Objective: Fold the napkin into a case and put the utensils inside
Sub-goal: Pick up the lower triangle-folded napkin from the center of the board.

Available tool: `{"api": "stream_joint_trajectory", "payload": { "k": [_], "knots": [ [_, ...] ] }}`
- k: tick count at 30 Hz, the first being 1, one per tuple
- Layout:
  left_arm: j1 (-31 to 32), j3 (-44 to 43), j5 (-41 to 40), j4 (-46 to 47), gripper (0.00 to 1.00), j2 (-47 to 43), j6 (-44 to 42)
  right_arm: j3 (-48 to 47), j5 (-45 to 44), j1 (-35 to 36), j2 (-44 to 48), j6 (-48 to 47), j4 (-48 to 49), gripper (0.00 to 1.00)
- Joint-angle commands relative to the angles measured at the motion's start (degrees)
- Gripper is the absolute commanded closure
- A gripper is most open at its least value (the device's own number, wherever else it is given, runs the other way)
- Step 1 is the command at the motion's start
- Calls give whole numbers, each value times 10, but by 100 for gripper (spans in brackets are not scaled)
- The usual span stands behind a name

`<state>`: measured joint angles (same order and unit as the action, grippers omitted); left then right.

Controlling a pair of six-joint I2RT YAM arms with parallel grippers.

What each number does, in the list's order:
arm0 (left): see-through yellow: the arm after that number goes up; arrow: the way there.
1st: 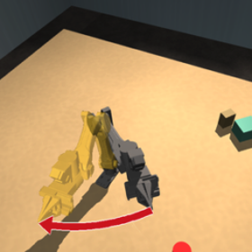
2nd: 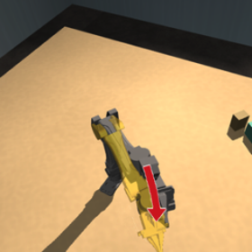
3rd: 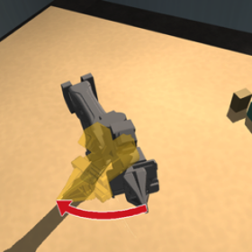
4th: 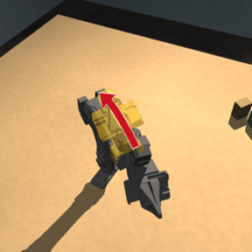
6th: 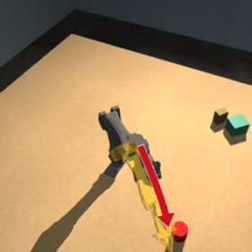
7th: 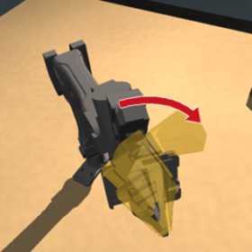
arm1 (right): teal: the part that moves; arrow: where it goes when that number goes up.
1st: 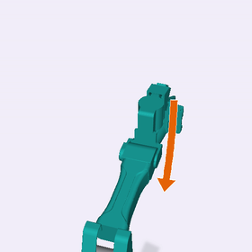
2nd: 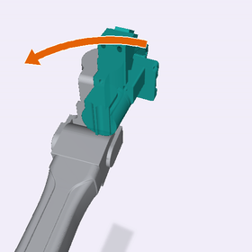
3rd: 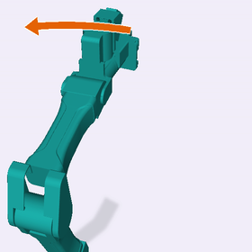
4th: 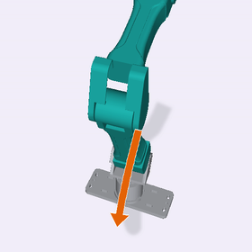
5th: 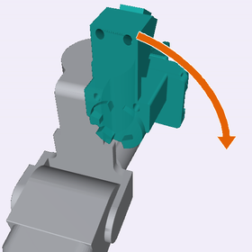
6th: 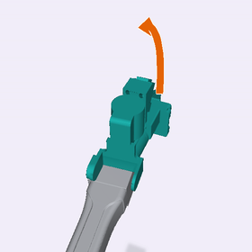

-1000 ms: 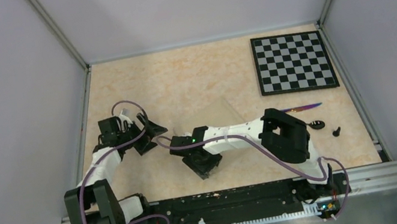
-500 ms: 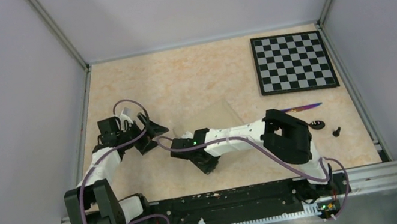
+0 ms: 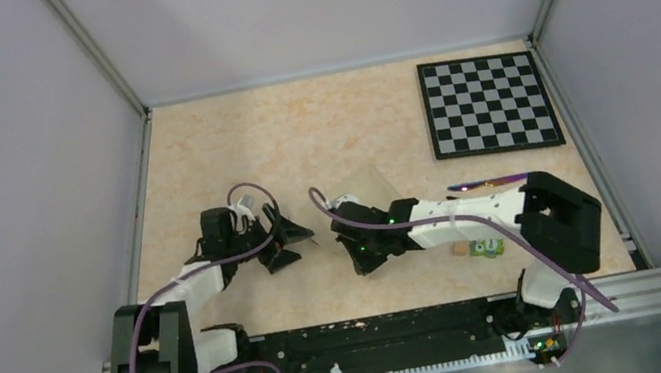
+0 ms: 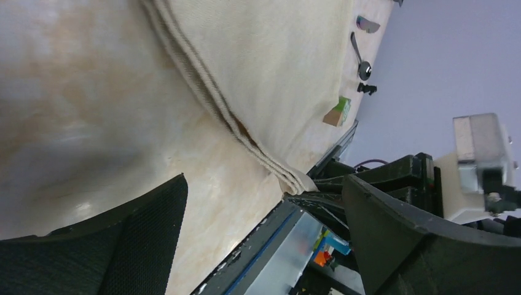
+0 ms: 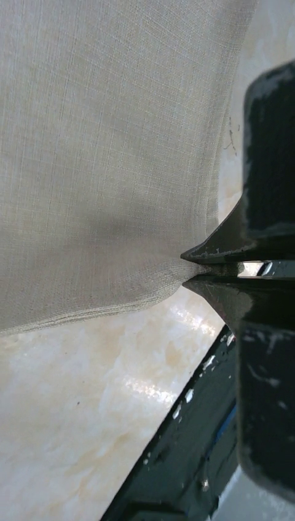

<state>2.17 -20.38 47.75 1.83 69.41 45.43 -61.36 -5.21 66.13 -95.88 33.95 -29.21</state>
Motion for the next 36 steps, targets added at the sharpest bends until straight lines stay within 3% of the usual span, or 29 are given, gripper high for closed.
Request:
{"api": "stream_joint_trajectory", "payload": {
  "k": [1, 8, 13, 23, 33, 35, 36],
  "knots": [
    [56, 8, -35, 133, 1, 20, 96, 57, 63, -32, 73, 44, 119, 100],
    [69, 31, -85, 212, 2, 65, 154, 108, 90, -61, 141, 60, 162, 100],
    [69, 7, -124, 232, 22, 118, 137, 128, 104, -74, 157, 60, 176, 100],
    [69, -50, -162, 226, 37, 211, 92, 150, 119, -84, 171, 53, 194, 100],
    [67, -125, -219, 104, 74, 219, 13, 194, 166, -85, 153, 48, 264, 100],
    [63, -143, -233, 62, 95, 218, -3, 201, 177, -84, 147, 40, 276, 100],
    [59, -159, -247, 35, 100, 214, -12, 201, 186, -83, 141, 34, 280, 100]
  ]
}}
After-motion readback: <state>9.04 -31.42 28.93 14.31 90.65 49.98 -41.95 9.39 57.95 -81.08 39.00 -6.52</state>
